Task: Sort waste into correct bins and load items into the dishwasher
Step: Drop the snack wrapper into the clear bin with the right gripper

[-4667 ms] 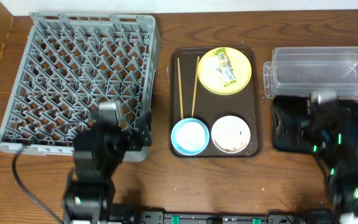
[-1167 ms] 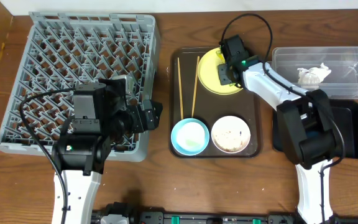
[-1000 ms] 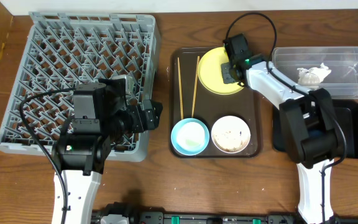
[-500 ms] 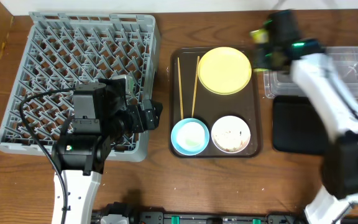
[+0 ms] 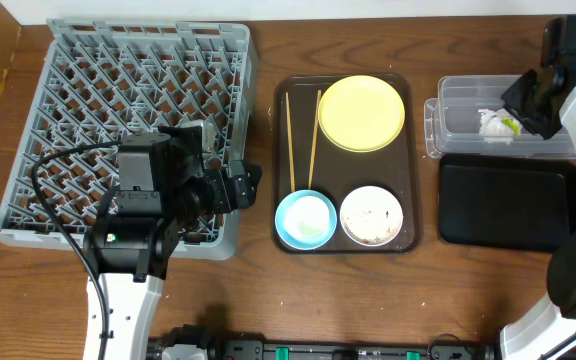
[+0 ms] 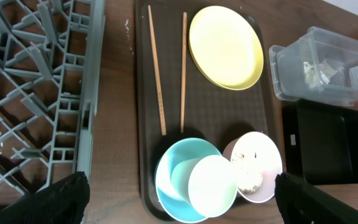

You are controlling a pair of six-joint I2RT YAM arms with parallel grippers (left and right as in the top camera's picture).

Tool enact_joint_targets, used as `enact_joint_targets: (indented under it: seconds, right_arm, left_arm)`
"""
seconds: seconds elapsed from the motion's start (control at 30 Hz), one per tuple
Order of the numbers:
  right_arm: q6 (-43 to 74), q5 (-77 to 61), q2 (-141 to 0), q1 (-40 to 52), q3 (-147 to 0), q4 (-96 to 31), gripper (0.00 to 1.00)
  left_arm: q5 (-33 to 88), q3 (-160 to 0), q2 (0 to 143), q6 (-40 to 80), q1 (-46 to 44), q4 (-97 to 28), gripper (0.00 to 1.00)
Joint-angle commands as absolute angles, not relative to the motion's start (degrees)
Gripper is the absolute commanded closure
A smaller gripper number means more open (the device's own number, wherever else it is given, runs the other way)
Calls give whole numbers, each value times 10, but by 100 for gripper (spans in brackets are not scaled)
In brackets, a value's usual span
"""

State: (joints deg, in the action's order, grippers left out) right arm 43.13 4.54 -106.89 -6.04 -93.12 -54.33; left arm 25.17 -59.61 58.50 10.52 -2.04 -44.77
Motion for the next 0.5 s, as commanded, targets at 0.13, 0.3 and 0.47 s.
enact_joint_targets:
  seconds: [0.13, 0.3, 0.47]
  right_arm:
    - [462, -29, -1058, -60, -931, -534, 53]
    - [311, -107, -1017, -40, -931, -510, 56]
    - [115, -211, -989, 36, -931, -556, 48]
  left_arm:
    - [255, -608, 584, 106, -22, -448, 4]
    - [255, -608, 584, 106, -22, -448, 4]
    - [255, -608, 584, 106, -22, -448, 4]
